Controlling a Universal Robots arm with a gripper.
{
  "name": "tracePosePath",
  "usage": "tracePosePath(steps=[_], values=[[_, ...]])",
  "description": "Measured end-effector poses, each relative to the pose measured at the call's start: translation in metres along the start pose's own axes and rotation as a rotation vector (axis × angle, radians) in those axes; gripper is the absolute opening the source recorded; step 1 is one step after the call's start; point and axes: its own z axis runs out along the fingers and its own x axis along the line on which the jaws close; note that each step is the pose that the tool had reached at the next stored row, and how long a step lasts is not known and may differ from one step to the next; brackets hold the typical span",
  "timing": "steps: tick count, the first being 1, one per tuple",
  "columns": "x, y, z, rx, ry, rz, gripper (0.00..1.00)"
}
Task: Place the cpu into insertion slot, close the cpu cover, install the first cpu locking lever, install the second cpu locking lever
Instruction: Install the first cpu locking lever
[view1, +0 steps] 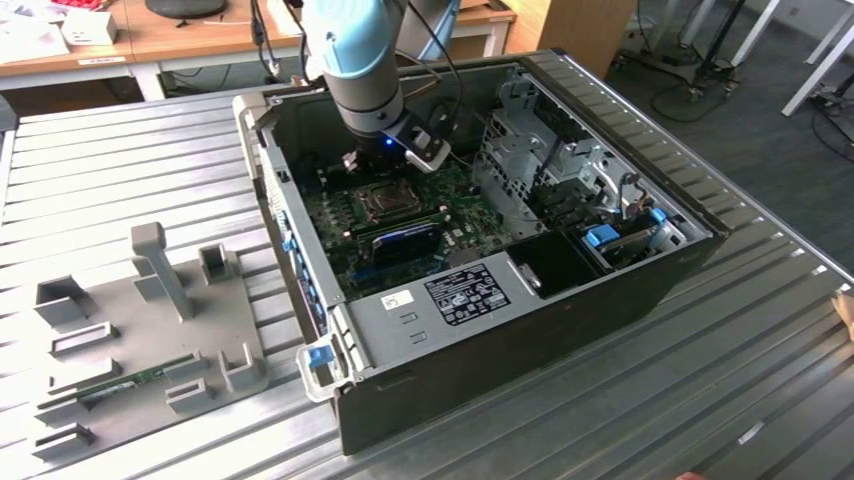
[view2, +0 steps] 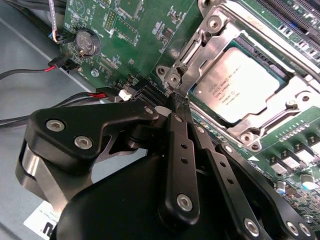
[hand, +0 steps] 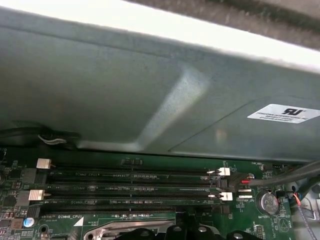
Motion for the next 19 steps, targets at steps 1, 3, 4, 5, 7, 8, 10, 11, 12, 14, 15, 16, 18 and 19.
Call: tracePosePath(steps=[1,3,4,5,7,8,10,11,12,14,15,16,18,19], values=[[0.0001,-0.0001,0.0001,-0.0011,-0.0005,0.000,0.10],[0.0002,-0.0001,0.0002,-0.0035,-0.0016,0.001,0.10],[0.0003,-0.0001,0.0003,-0.0047,-0.0021,0.001,0.10],[0.0003,-0.0001,0.0004,-0.0058,-0.0027,0.001,0.10],[0.0007,-0.0002,0.0006,-0.0070,-0.0037,0.002,0.10],[0.0009,-0.0003,0.0007,-0.0072,-0.0041,0.001,0.10],[0.0016,-0.0005,0.0011,-0.0071,-0.0050,0.001,0.10],[0.0020,-0.0005,0.0014,-0.0075,-0.0057,0.001,0.10],[0.0024,-0.0007,0.0018,-0.0074,-0.0063,0.001,0.10],[0.0030,-0.0008,0.0022,-0.0078,-0.0076,0.001,0.10],[0.0031,-0.0009,0.0023,-0.0080,-0.0079,0.000,0.10],[0.0031,-0.0009,0.0023,-0.0081,-0.0079,0.000,0.10],[0.0032,-0.0009,0.0024,-0.0083,-0.0082,0.001,0.10],[0.0032,-0.0008,0.0024,-0.0083,-0.0082,0.000,0.10]])
